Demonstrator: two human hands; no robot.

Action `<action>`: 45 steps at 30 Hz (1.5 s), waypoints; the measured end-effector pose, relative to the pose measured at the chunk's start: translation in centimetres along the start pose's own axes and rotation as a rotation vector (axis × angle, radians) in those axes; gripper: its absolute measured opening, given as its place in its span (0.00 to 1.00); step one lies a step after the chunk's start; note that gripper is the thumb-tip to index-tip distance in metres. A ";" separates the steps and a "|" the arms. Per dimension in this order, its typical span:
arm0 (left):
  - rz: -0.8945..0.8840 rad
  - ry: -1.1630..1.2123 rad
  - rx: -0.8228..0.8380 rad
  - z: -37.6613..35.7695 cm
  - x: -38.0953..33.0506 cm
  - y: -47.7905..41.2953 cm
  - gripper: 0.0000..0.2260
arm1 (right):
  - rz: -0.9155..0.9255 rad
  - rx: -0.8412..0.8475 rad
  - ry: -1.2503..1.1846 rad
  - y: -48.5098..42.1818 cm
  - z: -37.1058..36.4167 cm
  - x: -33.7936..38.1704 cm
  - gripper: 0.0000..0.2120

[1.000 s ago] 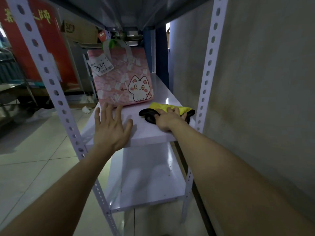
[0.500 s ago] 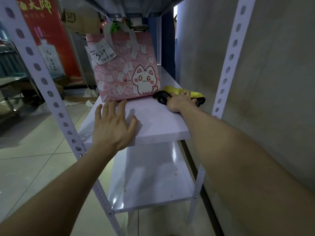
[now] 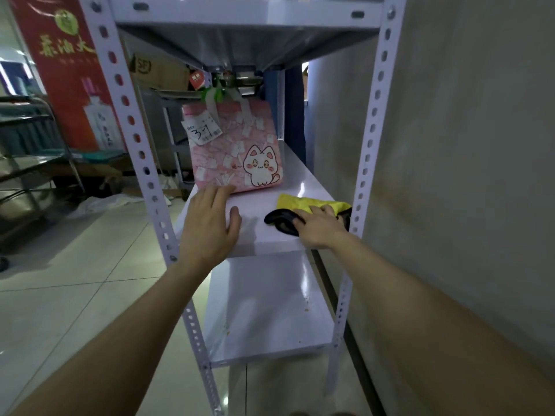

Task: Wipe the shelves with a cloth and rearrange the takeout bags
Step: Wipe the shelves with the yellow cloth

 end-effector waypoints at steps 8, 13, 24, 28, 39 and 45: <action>0.317 0.201 -0.333 8.9 6.8 -0.8 0.30 | 0.147 0.006 0.021 -1.2 -0.7 6.9 0.26; 0.361 0.299 -0.151 7.3 8.6 -1.1 0.17 | 0.272 -0.024 -0.006 -3.2 -1.2 17.0 0.25; 0.370 0.306 -0.186 6.8 7.9 -1.0 0.14 | 0.460 -0.043 -0.066 -1.8 -1.5 21.7 0.25; 0.409 0.302 -0.159 6.7 8.1 -1.0 0.13 | 0.418 -0.058 -0.085 0.0 -1.3 18.3 0.23; 0.525 0.295 -0.123 6.2 8.8 -1.8 0.08 | 0.078 -0.127 -0.060 2.2 -0.6 0.9 0.24; 0.615 0.225 -0.006 6.7 8.3 -0.2 0.11 | 0.119 -0.083 -0.052 2.7 -0.6 0.8 0.27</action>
Point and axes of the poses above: each hand's wrist, its own y-axis away from the middle knuckle, its own z-axis out of the back of the hand, x = y × z, the point moved 6 cm from there along -y, towards the middle knuckle, and after that the axes turned 6 degrees about y, right-handed, at the moved point
